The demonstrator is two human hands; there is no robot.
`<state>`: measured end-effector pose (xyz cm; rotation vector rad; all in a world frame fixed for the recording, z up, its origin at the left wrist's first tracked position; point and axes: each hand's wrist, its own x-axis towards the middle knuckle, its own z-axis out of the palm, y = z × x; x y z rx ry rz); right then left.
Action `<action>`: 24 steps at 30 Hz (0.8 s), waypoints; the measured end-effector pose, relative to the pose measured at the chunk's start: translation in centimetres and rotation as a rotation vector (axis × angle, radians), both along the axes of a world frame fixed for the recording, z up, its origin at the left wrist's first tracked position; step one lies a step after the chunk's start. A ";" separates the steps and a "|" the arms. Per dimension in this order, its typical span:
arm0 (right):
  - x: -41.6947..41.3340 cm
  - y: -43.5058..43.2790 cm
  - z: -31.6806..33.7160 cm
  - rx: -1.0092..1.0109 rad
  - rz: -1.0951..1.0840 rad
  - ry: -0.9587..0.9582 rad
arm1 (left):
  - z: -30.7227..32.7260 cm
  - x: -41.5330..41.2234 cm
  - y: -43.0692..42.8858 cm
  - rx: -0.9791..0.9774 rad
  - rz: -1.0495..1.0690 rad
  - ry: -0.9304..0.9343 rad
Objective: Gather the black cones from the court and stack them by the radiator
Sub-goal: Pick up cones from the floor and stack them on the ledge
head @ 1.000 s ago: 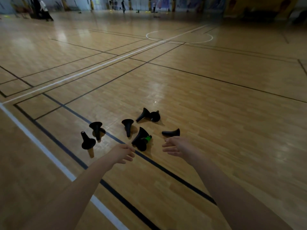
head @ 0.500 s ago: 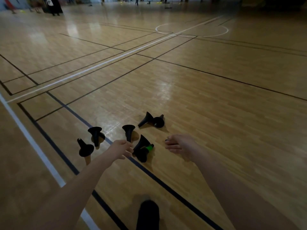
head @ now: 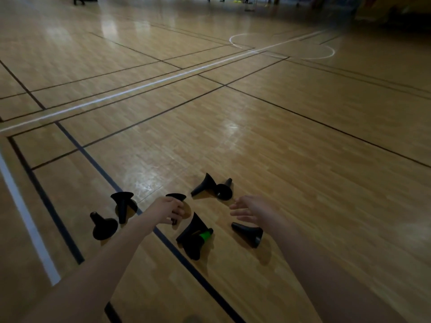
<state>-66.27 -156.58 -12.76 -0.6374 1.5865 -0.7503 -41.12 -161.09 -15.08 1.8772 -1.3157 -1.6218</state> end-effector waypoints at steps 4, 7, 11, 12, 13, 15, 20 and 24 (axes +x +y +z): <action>-1.2 -5.0 -0.7 0.046 0.027 -0.003 | -0.3 -1.2 -3.7 0.034 0.030 -0.015; -2.7 -8.7 -1.8 0.072 0.053 -0.024 | -1.3 -2.3 -6.0 0.072 0.085 -0.047; -4.5 -13.9 -3.4 0.132 0.129 -0.025 | -2.7 -3.9 -8.3 0.088 0.183 -0.104; -5.0 -15.6 -3.9 0.147 0.171 -0.022 | -2.9 -4.4 -9.0 0.091 0.218 -0.105; -5.4 -16.9 -4.2 0.152 0.216 -0.016 | -3.2 -4.6 -9.5 0.090 0.249 -0.104; -6.1 -19.2 -4.8 0.153 0.291 -0.010 | -3.8 -4.9 -10.1 0.089 0.291 -0.099; -6.9 -24.6 -7.3 0.201 0.433 0.024 | -5.7 -6.5 -11.1 0.139 0.420 -0.078; -6.8 -27.9 -10.8 0.237 0.496 0.079 | -8.6 -6.5 -12.3 0.178 0.456 -0.072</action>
